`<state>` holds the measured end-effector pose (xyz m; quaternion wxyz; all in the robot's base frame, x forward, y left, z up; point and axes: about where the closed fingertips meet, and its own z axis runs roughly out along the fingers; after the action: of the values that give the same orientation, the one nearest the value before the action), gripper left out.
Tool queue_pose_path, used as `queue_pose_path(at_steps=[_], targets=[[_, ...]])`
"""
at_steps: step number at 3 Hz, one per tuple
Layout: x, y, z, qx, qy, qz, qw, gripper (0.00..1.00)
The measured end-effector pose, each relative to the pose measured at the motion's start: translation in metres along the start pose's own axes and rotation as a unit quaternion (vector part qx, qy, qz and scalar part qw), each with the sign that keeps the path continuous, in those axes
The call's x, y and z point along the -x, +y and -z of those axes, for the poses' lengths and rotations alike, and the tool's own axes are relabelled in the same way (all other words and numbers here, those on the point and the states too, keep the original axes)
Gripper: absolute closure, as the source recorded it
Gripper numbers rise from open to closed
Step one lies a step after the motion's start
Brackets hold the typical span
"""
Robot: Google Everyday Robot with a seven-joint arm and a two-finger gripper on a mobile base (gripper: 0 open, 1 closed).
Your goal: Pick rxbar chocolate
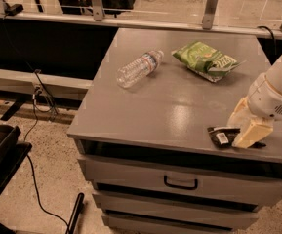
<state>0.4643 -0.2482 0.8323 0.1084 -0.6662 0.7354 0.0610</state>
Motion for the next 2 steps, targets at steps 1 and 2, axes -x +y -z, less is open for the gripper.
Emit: queue_pose_path(at_steps=[1,2], targets=[[-0.005,-0.009,0.018,-0.010,-0.023,-0.010,0.9996,1.00],[-0.005,-0.033,0.055,-0.040,-0.061,-0.023,0.9971,1.00]])
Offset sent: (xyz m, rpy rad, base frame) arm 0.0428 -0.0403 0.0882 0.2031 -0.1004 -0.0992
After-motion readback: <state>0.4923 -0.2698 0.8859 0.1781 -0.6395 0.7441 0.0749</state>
